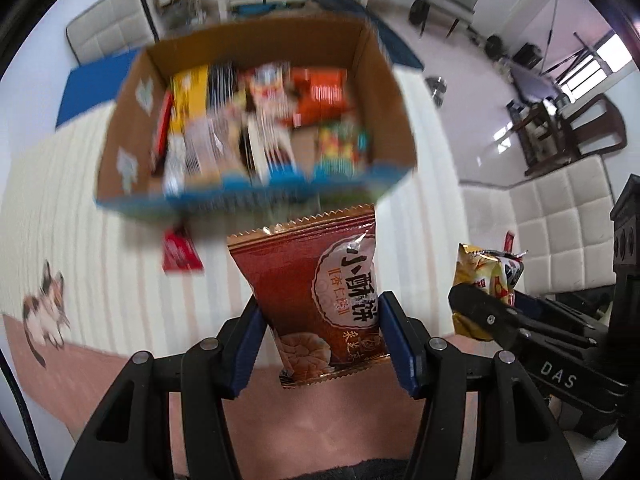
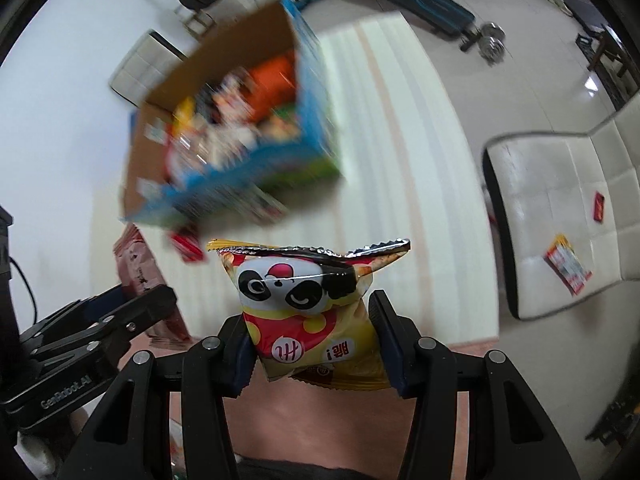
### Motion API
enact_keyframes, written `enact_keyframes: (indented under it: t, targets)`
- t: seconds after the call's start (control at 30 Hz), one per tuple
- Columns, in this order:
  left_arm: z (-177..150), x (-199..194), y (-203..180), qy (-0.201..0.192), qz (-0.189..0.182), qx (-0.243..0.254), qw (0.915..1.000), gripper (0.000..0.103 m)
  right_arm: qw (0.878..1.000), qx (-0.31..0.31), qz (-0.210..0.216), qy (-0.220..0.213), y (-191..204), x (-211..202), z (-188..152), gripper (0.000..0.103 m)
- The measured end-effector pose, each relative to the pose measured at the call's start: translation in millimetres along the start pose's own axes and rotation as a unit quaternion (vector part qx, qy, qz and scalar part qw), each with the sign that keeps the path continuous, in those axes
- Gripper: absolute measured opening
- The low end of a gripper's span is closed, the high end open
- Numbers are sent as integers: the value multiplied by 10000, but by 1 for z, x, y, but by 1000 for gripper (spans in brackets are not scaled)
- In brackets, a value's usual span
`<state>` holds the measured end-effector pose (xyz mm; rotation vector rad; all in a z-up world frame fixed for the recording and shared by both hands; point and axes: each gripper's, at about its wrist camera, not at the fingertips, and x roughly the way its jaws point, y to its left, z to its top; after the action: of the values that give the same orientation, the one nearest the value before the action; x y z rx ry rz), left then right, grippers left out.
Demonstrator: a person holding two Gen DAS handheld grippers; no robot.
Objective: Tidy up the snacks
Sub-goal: 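Carry the brown pack and panda bag into the box and open both tools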
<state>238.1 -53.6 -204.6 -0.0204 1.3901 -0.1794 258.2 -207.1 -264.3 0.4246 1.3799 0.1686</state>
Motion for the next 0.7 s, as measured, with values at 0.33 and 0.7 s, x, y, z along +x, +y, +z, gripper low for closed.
enact_keyframes:
  t: [0.33,0.7]
  targets:
    - [97,-5,88,-221,470,-138,9986,54,9996,-47,130,-264,74,11,97,55]
    - [143,60,181,542,883,-537,9932,54,9989,280,-131,364,85,103,148,55]
